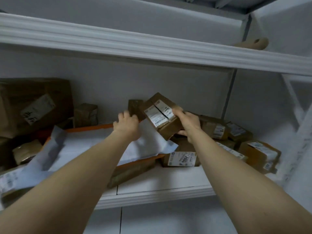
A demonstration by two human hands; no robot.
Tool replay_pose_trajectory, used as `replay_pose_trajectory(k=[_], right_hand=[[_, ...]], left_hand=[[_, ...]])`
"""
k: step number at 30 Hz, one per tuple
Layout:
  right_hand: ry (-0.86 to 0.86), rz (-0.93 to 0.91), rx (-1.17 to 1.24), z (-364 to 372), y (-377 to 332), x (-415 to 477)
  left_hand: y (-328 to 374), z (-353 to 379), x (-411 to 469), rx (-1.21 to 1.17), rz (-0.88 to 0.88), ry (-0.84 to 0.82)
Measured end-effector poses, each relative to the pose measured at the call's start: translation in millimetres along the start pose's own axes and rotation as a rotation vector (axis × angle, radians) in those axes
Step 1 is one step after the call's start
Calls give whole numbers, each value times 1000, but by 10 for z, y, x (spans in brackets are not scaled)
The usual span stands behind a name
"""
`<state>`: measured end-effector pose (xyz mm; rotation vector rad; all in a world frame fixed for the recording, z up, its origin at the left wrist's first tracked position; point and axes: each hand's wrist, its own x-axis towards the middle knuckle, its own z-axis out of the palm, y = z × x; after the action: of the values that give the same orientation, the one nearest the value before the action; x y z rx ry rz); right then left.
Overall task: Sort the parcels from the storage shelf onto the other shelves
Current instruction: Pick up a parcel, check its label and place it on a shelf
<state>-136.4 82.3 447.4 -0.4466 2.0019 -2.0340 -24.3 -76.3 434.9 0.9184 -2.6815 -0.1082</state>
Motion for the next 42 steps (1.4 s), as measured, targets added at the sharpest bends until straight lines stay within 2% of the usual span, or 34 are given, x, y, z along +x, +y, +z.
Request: replay_pose_trajectory(k=[2, 5, 10, 14, 21, 30, 34, 37, 42], right_hand=[[22, -144, -236, 198, 28, 92], [10, -298, -562, 445, 57, 178], [-13, -329, -810, 785, 172, 276], [-3, -365, -909, 963, 305, 341], [57, -446, -1017, 1060, 344, 348], [-14, -311, -1123, 959, 408, 331], [0, -341, -1053, 936, 388, 301], [58, -343, -957, 848, 346, 273], [131, -334, -906, 490, 304, 251]], left_hand=[[-268, 122, 72, 3, -95, -165], [-536, 298, 119, -30, -104, -297], [-764, 453, 153, -31, -108, -465], [-832, 466, 133, -6, -74, -567], [-878, 508, 203, 45, -71, -588], [-892, 537, 227, -28, -111, -603], [-780, 447, 200, -89, -142, -538], [-555, 297, 155, -81, -79, -364], [-87, 89, 64, -217, 33, -43]])
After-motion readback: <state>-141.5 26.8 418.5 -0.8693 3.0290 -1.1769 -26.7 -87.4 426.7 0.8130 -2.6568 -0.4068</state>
